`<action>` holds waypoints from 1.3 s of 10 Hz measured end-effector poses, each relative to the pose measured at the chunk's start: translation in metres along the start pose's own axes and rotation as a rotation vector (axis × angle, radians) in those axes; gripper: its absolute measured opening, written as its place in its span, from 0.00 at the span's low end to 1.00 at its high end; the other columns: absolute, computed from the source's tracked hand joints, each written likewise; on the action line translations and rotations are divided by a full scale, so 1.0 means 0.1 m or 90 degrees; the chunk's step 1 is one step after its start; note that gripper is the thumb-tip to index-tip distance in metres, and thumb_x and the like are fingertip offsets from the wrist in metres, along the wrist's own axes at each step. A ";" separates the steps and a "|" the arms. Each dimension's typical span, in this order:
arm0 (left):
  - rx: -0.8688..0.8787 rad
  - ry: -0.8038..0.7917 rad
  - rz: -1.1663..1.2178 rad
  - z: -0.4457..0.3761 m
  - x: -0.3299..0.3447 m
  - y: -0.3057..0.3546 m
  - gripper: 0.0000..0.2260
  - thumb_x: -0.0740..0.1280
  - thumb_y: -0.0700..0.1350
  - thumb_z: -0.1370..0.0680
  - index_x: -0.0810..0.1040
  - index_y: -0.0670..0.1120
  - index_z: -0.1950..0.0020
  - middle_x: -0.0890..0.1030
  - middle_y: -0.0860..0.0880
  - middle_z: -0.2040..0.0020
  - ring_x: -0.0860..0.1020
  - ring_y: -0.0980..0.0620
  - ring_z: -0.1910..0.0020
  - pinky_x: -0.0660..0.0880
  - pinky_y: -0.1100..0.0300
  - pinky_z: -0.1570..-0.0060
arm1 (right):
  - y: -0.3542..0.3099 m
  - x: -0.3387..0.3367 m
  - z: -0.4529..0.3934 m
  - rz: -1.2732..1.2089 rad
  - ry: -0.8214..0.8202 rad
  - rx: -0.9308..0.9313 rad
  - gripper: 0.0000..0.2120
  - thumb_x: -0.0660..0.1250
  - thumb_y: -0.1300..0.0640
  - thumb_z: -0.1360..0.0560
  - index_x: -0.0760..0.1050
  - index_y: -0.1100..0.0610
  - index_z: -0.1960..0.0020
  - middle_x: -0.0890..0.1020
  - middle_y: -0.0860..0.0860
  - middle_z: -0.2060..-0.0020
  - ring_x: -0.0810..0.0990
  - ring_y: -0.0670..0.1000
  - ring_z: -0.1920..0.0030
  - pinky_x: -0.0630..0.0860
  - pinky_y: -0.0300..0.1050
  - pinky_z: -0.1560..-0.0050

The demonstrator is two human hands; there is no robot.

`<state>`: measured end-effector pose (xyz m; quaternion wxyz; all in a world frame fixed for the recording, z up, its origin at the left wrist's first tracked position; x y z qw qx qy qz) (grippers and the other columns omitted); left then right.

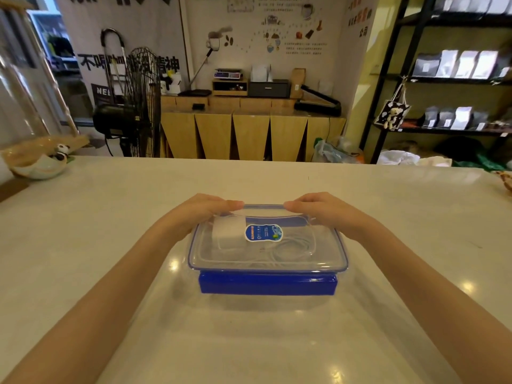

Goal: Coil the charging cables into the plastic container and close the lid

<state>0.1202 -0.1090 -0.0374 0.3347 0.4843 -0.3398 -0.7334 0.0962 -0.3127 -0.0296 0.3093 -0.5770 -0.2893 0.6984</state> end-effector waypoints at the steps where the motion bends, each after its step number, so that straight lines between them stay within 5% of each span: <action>1: -0.038 -0.024 0.019 0.00 0.03 -0.04 0.09 0.68 0.55 0.29 0.76 0.50 0.58 0.80 0.49 0.60 0.80 0.49 0.61 0.76 0.57 0.65 | 0.05 -0.01 -0.02 0.030 -0.013 0.023 0.23 0.62 0.38 0.30 0.75 0.54 0.43 0.79 0.49 0.49 0.78 0.50 0.50 0.75 0.44 0.53; 2: 0.005 -0.050 0.081 -0.02 0.05 -0.02 0.09 0.68 0.53 0.29 0.78 0.49 0.55 0.82 0.47 0.56 0.81 0.47 0.58 0.78 0.55 0.62 | 0.05 -0.02 -0.02 0.031 -0.011 0.014 0.23 0.63 0.38 0.30 0.77 0.55 0.46 0.81 0.51 0.49 0.80 0.52 0.50 0.77 0.48 0.47; 4: 0.117 0.005 0.155 -0.01 -0.04 0.08 0.10 0.69 0.46 0.29 0.79 0.49 0.48 0.81 0.50 0.53 0.81 0.51 0.56 0.79 0.61 0.68 | -0.14 -0.04 0.05 0.011 0.022 -0.088 0.15 0.63 0.47 0.26 0.76 0.54 0.44 0.79 0.49 0.51 0.77 0.49 0.50 0.74 0.39 0.56; 7: 0.147 0.017 0.131 -0.01 -0.07 0.12 0.03 0.69 0.44 0.29 0.80 0.50 0.56 0.81 0.50 0.57 0.81 0.50 0.58 0.78 0.60 0.67 | -0.15 -0.13 0.09 -0.040 0.082 -0.105 0.13 0.66 0.49 0.28 0.81 0.53 0.48 0.83 0.52 0.50 0.79 0.52 0.49 0.77 0.50 0.48; 10: 0.180 0.030 0.113 -0.04 -0.10 0.14 0.03 0.69 0.43 0.29 0.81 0.50 0.56 0.82 0.49 0.56 0.80 0.49 0.56 0.79 0.58 0.62 | -0.17 -0.17 0.11 -0.036 0.116 -0.131 0.12 0.67 0.49 0.29 0.81 0.54 0.50 0.83 0.50 0.56 0.78 0.47 0.57 0.74 0.38 0.61; 11: 0.204 0.014 0.099 -0.01 -0.10 0.18 0.04 0.69 0.43 0.28 0.81 0.49 0.54 0.82 0.50 0.56 0.80 0.50 0.55 0.79 0.61 0.62 | -0.23 -0.13 0.14 0.076 0.092 -0.130 0.14 0.66 0.48 0.28 0.79 0.54 0.47 0.82 0.51 0.52 0.78 0.45 0.56 0.72 0.36 0.61; 12: 0.274 0.018 0.074 0.07 -0.11 0.30 0.06 0.68 0.43 0.27 0.81 0.50 0.52 0.82 0.52 0.54 0.79 0.55 0.53 0.77 0.64 0.56 | -0.55 -0.40 0.34 0.183 0.197 -0.220 0.19 0.65 0.49 0.27 0.73 0.54 0.39 0.80 0.50 0.46 0.77 0.47 0.47 0.71 0.40 0.49; 13: 0.314 0.132 0.015 0.14 -0.22 0.36 0.10 0.67 0.46 0.26 0.78 0.50 0.45 0.80 0.53 0.50 0.77 0.58 0.50 0.73 0.63 0.48 | -0.98 -0.79 0.91 0.018 0.332 -0.412 0.15 0.65 0.55 0.26 0.73 0.52 0.40 0.80 0.46 0.48 0.78 0.45 0.46 0.75 0.45 0.42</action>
Point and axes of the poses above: each hand's wrist, its own z-axis away from the middle knuckle, its own x-axis out of the palm, y = z × x, the point moved 9 cm from there along -z, towards the middle knuckle
